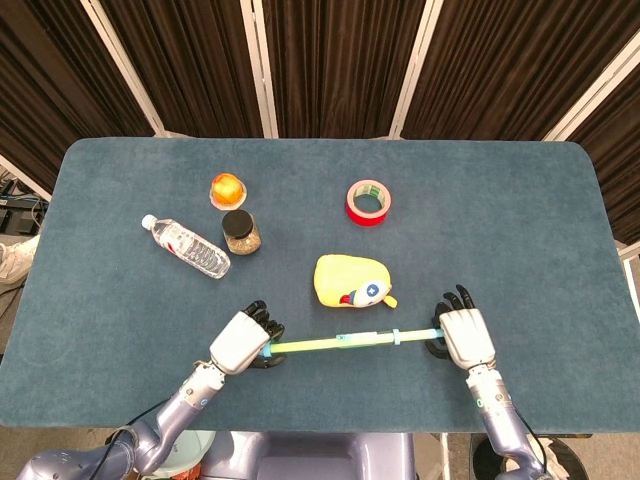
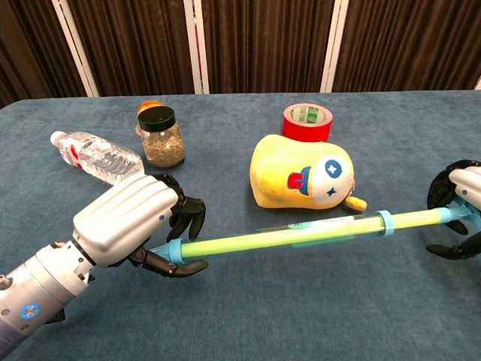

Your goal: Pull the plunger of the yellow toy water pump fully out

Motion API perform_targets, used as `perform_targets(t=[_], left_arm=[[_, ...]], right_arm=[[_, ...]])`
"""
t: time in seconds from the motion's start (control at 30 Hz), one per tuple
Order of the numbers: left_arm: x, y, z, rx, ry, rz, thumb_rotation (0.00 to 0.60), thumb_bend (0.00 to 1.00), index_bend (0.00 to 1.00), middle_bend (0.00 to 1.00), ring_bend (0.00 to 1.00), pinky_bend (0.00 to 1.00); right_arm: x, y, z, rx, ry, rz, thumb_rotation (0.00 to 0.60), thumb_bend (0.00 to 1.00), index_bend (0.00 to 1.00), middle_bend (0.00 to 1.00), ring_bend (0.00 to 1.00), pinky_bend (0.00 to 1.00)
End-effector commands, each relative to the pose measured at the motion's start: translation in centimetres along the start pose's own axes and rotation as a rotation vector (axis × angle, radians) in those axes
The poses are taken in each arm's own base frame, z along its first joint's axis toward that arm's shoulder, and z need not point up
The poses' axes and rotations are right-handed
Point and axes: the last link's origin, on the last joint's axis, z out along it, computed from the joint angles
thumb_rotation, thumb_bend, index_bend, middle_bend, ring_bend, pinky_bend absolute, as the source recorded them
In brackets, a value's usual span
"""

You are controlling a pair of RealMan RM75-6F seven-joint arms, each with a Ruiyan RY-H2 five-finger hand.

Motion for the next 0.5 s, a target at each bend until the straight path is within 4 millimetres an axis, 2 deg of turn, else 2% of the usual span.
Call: perform_targets(t=[0.03,0.5], left_arm=[[0.3,-0.1,0.0,-0.001,0.008,-0.001,0.600,0.49,0.72,0.72,0.55,0.35],[2.0,-1.0,-0.5,-0.006,0.051,0.027,0.600,0.51,0.72,0.72,0.55,0.35]], right_arm=[[0.3,0.4,0.1,-0.011,0.009,-0.009,0.600,0.23,0.88,0.49,0.23,0.11],[2.5,2.8,0.3,-0.066,0.050,-0.009,0.600,0.19,0.89,0.49,0.24,0.11]])
